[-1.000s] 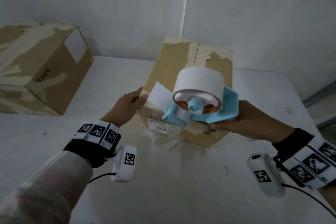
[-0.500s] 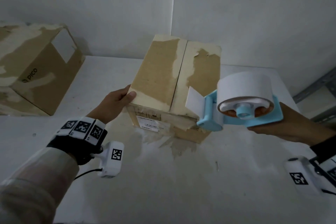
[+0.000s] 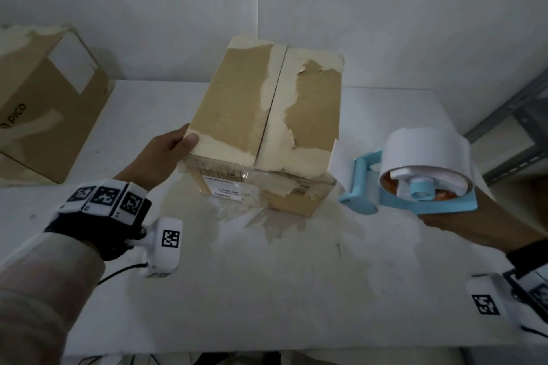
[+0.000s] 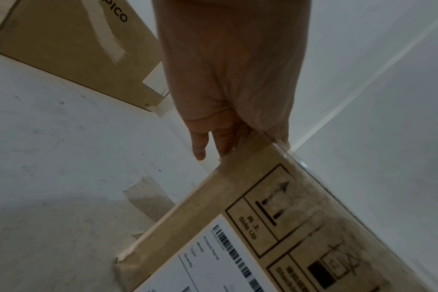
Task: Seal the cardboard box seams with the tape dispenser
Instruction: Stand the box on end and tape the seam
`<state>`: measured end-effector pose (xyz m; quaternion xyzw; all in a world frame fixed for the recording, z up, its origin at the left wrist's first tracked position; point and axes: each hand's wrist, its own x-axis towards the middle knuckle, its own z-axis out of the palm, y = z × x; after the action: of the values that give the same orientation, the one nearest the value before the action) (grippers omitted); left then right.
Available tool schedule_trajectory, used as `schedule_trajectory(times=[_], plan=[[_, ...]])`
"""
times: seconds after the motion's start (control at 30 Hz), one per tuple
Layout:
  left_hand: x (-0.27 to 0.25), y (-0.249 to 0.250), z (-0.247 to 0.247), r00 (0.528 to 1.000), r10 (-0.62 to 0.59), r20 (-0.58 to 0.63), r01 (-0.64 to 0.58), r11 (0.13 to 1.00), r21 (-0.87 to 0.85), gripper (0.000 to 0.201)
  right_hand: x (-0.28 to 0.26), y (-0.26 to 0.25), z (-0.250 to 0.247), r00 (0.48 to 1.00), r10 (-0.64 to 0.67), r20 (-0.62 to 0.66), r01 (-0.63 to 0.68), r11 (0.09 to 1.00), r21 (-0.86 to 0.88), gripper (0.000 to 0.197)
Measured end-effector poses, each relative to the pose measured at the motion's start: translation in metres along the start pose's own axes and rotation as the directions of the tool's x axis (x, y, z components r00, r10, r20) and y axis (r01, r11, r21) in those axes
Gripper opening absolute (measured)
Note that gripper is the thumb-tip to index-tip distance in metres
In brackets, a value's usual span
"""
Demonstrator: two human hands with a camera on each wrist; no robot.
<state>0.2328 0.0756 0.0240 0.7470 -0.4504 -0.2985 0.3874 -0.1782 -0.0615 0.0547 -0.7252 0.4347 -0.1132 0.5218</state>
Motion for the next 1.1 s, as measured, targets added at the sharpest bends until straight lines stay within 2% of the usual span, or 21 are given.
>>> schedule_trajectory(times=[0.03, 0.07, 0.13, 0.2, 0.23, 0.27, 0.3, 0.33, 0.37, 0.4, 0.43, 0.5, 0.53, 0.6, 0.67, 0.77, 0.83, 0.9, 1.0, 1.1], plan=[[0.001, 0.001, 0.0, 1.0, -0.002, 0.0, 0.002, 1.0, 0.014, 0.02, 0.003, 0.006, -0.002, 0.999, -0.039, 0.013, 0.039, 0.999, 0.013, 0.062], [0.001, 0.001, 0.0, 1.0, -0.005, 0.0, 0.005, 0.999, 0.036, 0.019, 0.0, 0.002, 0.0, 0.997, -0.07, 0.045, 0.068, 0.997, 0.039, 0.047], [0.002, 0.002, 0.001, 1.0, -0.006, -0.004, 0.006, 0.998, 0.066, 0.019, 0.003, 0.013, 0.001, 0.994, -0.106, -0.014, 0.106, 0.994, 0.029, 0.045], [0.003, 0.004, 0.0, 0.999, -0.043, -0.022, 0.044, 0.996, 0.077, 0.022, 0.009, 0.021, 0.007, 0.993, -0.108, -0.048, 0.11, 0.993, 0.052, 0.031], [0.005, 0.006, -0.001, 0.996, -0.079, -0.043, 0.083, 0.989, 0.124, 0.03, 0.011, 0.026, 0.01, 0.992, -0.115, -0.044, 0.117, 0.991, 0.061, 0.023], [0.006, 0.008, -0.001, 0.992, -0.104, -0.077, 0.12, 0.963, 0.242, 0.043, 0.012, 0.027, 0.014, 0.993, -0.112, -0.045, 0.114, 0.993, 0.036, 0.018], [0.006, 0.012, 0.0, 0.987, -0.104, -0.123, 0.146, 0.9, 0.411, 0.053, 0.013, 0.031, 0.017, 0.993, -0.108, -0.056, 0.109, 0.994, 0.029, 0.014], [0.003, 0.021, 0.005, 0.985, -0.041, -0.167, 0.133, 0.798, 0.588, 0.058, 0.013, 0.033, 0.018, 0.993, -0.101, -0.061, 0.102, 0.995, 0.017, 0.012], [-0.002, 0.032, 0.014, 0.986, 0.076, -0.151, 0.061, 0.671, 0.739, 0.058, 0.014, 0.036, 0.02, 0.992, -0.103, -0.073, 0.102, 0.995, -0.009, 0.011], [-0.009, 0.045, 0.029, 0.981, 0.185, -0.064, -0.053, 0.568, 0.821, 0.056, 0.014, 0.037, 0.022, 0.992, -0.105, -0.076, 0.102, 0.994, -0.035, 0.015], [-0.017, 0.057, 0.048, 0.968, 0.244, 0.057, -0.179, 0.513, 0.839, 0.056, 0.015, 0.037, 0.026, 0.989, -0.115, -0.092, 0.11, 0.992, -0.055, 0.019], [-0.032, 0.073, 0.086, 0.917, 0.283, 0.281, -0.391, 0.499, 0.773, 0.067, 0.019, 0.033, 0.037, 0.987, -0.118, -0.107, 0.115, 0.993, -0.033, 0.018], [-0.036, 0.075, 0.101, 0.882, 0.302, 0.362, -0.47, 0.503, 0.726, 0.072, 0.021, 0.032, 0.043, 0.988, -0.116, -0.1, 0.117, 0.993, 0.003, 0.015], [-0.037, 0.071, 0.115, 0.842, 0.319, 0.435, -0.539, 0.516, 0.666, 0.074, 0.024, 0.033, 0.053, 0.991, -0.095, -0.091, 0.101, 0.993, 0.054, 0.013], [-0.035, 0.06, 0.115, 0.828, 0.335, 0.45, -0.56, 0.534, 0.633, 0.073, 0.025, 0.035, 0.056, 0.994, -0.063, -0.094, 0.07, 0.994, 0.08, 0.012], [-0.034, 0.053, 0.116, 0.803, 0.372, 0.466, -0.595, 0.479, 0.645, 0.069, 0.021, 0.034, 0.054, 0.995, -0.057, -0.082, 0.068, 0.989, 0.132, 0.009], [-0.033, 0.049, 0.117, 0.806, 0.381, 0.452, -0.588, 0.437, 0.681, 0.069, 0.016, 0.03, 0.049, 0.993, -0.082, -0.082, 0.095, 0.979, 0.181, 0.007], [-0.034, 0.051, 0.119, 0.807, 0.397, 0.437, -0.583, 0.418, 0.697, 0.071, 0.014, 0.032, 0.044, 0.99, -0.1, -0.096, 0.115, 0.981, 0.159, 0.019], [-0.034, 0.05, 0.119, 0.8, 0.427, 0.421, -0.588, 0.423, 0.689, 0.071, 0.013, 0.035, 0.045, 0.992, -0.086, -0.088, 0.101, 0.979, 0.178, 0.009], [-0.035, 0.049, 0.12, 0.803, 0.436, 0.407, -0.582, 0.427, 0.691, 0.071, 0.014, 0.035, 0.049, 0.992, -0.098, -0.083, 0.113, 0.972, 0.205, 0.008]])
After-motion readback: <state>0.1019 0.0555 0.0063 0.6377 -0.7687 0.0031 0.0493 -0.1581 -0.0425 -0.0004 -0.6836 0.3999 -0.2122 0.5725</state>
